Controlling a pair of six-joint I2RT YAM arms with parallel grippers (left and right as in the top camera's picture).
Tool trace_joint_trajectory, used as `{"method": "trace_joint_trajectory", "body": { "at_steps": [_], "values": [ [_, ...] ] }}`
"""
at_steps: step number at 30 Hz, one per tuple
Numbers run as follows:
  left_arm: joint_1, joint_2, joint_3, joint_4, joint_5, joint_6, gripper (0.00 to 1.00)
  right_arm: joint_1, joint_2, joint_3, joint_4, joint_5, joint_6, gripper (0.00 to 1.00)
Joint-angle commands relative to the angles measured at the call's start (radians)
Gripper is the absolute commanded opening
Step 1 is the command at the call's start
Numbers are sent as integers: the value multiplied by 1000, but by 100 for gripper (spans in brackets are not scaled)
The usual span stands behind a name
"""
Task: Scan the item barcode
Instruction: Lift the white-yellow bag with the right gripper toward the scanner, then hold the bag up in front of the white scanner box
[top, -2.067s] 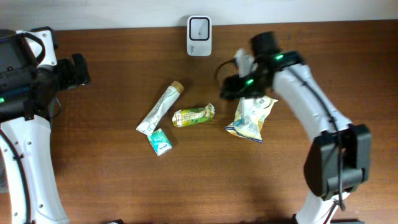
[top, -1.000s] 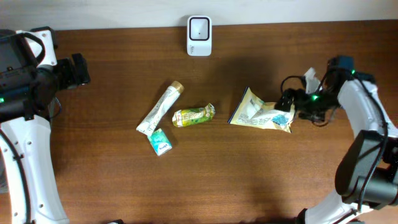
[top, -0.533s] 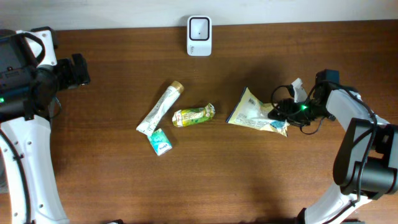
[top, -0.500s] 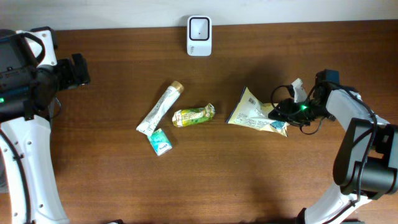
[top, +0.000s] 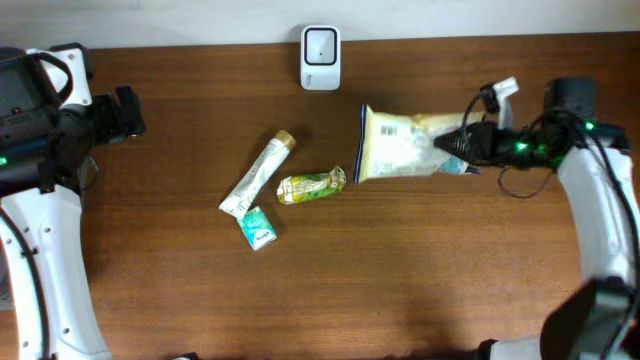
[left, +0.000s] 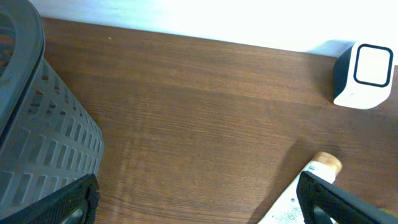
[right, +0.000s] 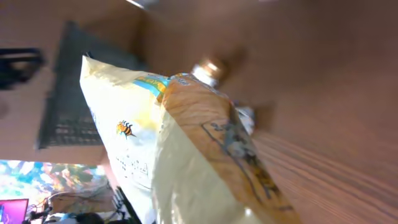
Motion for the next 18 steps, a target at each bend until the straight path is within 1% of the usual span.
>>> {"method": "trace_joint_trajectory", "body": {
  "at_steps": [1, 2, 4, 6, 8, 9, 13, 14, 16, 18],
  "values": [
    [4, -3, 4, 5, 0, 2, 99, 8, -126, 21, 53, -87, 176, 4],
    [4, -3, 4, 5, 0, 2, 99, 18, -170, 22, 88, -56, 256, 4],
    [4, -3, 4, 5, 0, 2, 99, 56, -258, 30, 129, 31, 369, 4],
    [4, -3, 4, 5, 0, 2, 99, 111, -311, 55, 143, 101, 452, 4],
    [4, -3, 4, 5, 0, 2, 99, 171, -316, 91, 146, 116, 467, 4],
    [4, -3, 4, 2, 0, 2, 99, 229, -309, 121, 151, 175, 497, 4],
    [4, -3, 4, 2, 0, 1, 99, 359, -257, 200, 179, 346, 496, 4],
    [4, -3, 4, 2, 0, 2, 99, 420, -216, 232, 246, 383, 496, 4],
    [4, -3, 4, 2, 0, 2, 99, 484, -163, 258, 335, 472, 497, 4],
    [4, -3, 4, 2, 0, 2, 99, 569, -88, 267, 440, 729, 481, 4]
  ]
}}
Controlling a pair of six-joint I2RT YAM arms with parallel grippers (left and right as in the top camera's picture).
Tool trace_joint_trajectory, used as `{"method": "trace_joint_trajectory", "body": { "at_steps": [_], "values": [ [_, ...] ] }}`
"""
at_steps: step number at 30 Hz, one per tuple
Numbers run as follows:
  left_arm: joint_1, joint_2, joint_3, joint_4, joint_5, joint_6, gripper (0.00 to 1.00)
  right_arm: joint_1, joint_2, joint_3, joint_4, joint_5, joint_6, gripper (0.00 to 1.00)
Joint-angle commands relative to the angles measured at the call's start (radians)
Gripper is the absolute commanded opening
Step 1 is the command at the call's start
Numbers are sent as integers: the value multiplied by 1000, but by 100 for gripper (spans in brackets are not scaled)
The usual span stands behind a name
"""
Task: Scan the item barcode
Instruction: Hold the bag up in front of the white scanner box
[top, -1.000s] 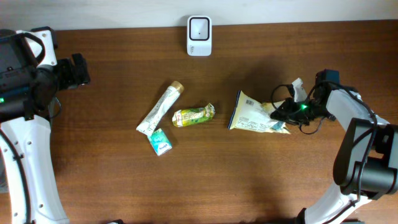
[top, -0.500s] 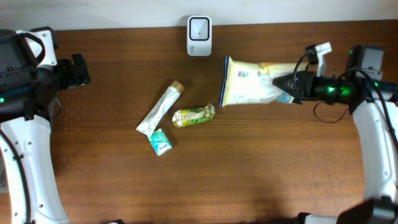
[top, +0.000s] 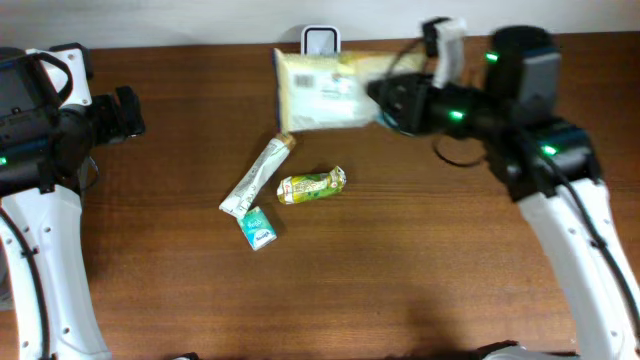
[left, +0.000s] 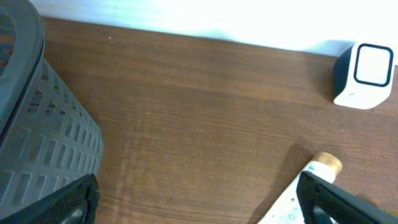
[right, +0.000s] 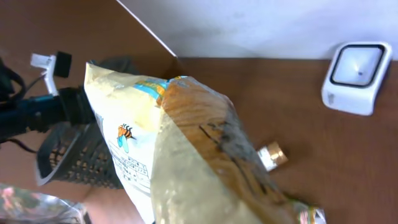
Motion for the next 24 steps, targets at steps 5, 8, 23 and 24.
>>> {"method": "trace_joint_trajectory", "body": {
  "at_steps": [5, 8, 23, 24],
  "values": [
    [4, -3, 4, 2, 0, 2, 99, 212, 266, 35, 389, 768, -347, 4],
    [4, -3, 4, 2, 0, 2, 99, 223, 379, 35, 560, 938, -471, 4],
    [3, -3, 4, 2, 0, 2, 99, 225, 753, 35, 1172, 1193, -1316, 4],
    [4, -3, 4, 2, 0, 2, 99, 225, 763, 35, 1178, 1189, -1365, 4]
  ]
}}
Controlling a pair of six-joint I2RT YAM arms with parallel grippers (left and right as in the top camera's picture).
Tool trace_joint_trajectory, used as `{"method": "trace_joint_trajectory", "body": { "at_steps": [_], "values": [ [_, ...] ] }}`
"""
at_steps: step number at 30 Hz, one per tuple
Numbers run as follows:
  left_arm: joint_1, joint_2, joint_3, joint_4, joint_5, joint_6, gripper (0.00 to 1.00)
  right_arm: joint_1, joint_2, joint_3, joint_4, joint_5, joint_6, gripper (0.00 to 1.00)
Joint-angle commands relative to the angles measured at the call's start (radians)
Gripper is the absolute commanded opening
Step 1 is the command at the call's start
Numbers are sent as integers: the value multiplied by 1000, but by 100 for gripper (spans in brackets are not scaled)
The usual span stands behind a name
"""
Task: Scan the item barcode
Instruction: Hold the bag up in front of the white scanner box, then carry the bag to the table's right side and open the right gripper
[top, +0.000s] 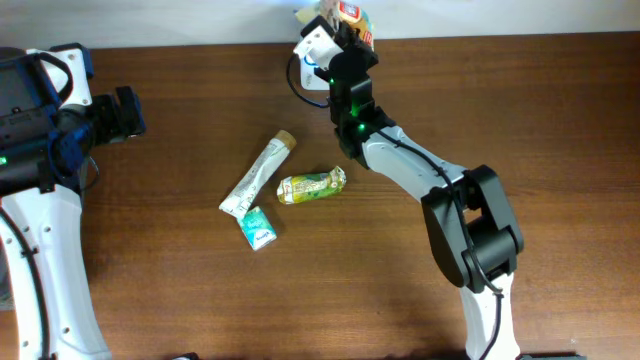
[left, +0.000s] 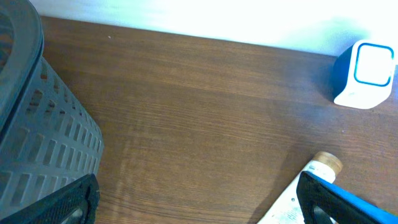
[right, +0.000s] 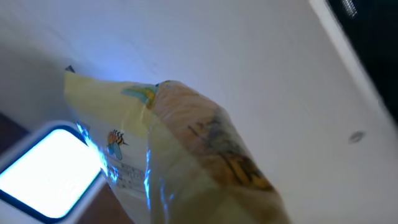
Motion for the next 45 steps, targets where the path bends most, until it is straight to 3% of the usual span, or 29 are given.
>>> {"method": "trace_joint_trajectory", "body": {
  "at_steps": [1, 7, 13, 22, 26, 30, 34, 35, 37, 38, 43, 44, 45],
  "values": [
    [4, -5, 4, 2, 0, 2, 99, 5, 25, 20, 42, 38, -220, 4],
    [3, -5, 4, 2, 0, 2, 99, 5, 109, 21, 223, -18, -414, 4],
    [4, -5, 4, 2, 0, 2, 99, 3, 153, 21, 311, -39, -418, 4],
    [4, -5, 4, 2, 0, 2, 99, 1, 167, 21, 311, -37, -417, 4],
    [4, -5, 4, 2, 0, 2, 99, 6, 166, 21, 369, 47, -418, 4],
    [4, -5, 4, 2, 0, 2, 99, 54, 154, 20, 537, 50, -560, 4],
    [4, -5, 4, 2, 0, 1, 99, 82, 45, 17, 506, 96, -566, 4],
    [4, -5, 4, 2, 0, 2, 99, 83, 17, 15, 466, 103, -566, 4],
    [4, -5, 4, 2, 0, 2, 99, 92, -82, 7, 231, 113, -531, 4],
    [4, -5, 4, 2, 0, 2, 99, 102, -164, 7, 13, 108, -437, 4],
    [4, -5, 4, 2, 0, 2, 99, 117, -551, 7, -727, -216, 176, 4],
    [4, -5, 4, 2, 0, 2, 99, 96, -658, 7, -907, -339, 416, 4],
    [4, -5, 4, 2, 0, 2, 99, 76, -709, 7, -996, -382, 547, 4]
  ]
}}
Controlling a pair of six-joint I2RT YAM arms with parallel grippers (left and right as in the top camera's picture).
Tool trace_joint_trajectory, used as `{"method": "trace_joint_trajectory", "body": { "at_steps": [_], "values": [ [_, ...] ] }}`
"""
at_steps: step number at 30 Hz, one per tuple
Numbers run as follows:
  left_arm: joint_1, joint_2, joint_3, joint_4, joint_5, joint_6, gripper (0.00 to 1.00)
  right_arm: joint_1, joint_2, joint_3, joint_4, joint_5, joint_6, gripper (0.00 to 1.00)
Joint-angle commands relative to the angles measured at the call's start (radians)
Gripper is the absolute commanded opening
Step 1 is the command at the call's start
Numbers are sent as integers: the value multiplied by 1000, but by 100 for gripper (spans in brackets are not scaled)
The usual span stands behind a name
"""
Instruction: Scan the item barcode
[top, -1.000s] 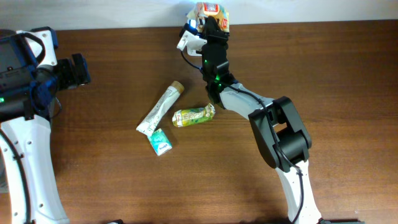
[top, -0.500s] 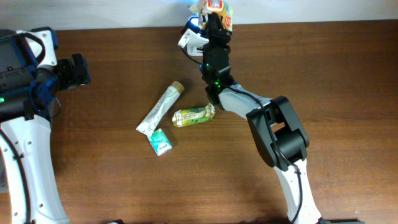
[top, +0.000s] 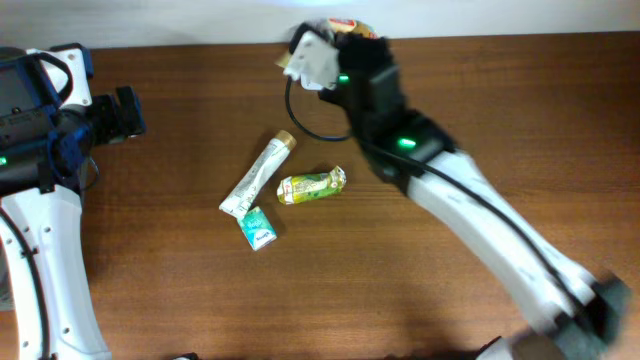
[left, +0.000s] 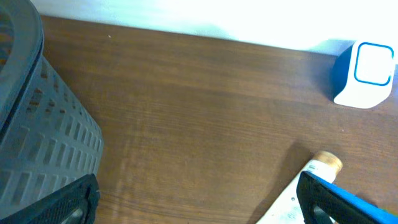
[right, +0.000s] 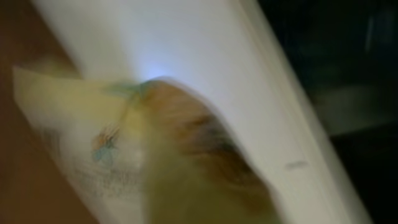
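The item is a pale yellow snack bag (right: 155, 155) that fills the blurred right wrist view. My right gripper (top: 350, 45) is shut on it at the table's back edge, and only the bag's top (top: 352, 24) shows overhead. Its fingers are hidden behind the bag. The white scanner (left: 367, 74) stands at the back edge with a blue glow on its side; overhead my right arm covers it. My left gripper (left: 199, 208) is open at the far left (top: 125, 110), with nothing between its fingers.
A white tube (top: 258, 177), a green-yellow packet (top: 312, 185) and a small teal box (top: 258, 228) lie left of the table's middle. A grey slotted basket (left: 37, 124) stands by my left gripper. The right arm reaches from the front right across to the back.
My right arm has shifted and now shows larger overhead, still holding the bag at the scanner by the back edge. The right wrist view has gone blurred. My left arm has not moved.
My right gripper first held the bag low over the right side of the table. Then it held it in the air in front of the scanner. Then the bag was right at the scanner, which glowed blue, and it is still there now.
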Motion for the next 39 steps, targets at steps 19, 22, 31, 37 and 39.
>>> {"method": "trace_joint_trajectory", "body": {
  "at_steps": [19, 22, 31, 37, 39],
  "values": [
    [4, -5, 4, 6, 1, 2, 99, -1054, 233, -123, -806, -495, 1020, 52],
    [4, -5, 4, 6, 1, 2, 99, -1076, 225, -83, -878, -487, 1020, 75],
    [4, -5, 4, 6, 1, 2, 99, -867, 227, 197, -1098, -563, 962, 75],
    [4, -5, 4, 6, 1, 2, 99, -460, 283, 168, -860, -621, 991, 70],
    [4, -5, 4, 6, 1, 2, 99, -350, 319, 168, -788, -622, 1030, 59]
  ]
}}
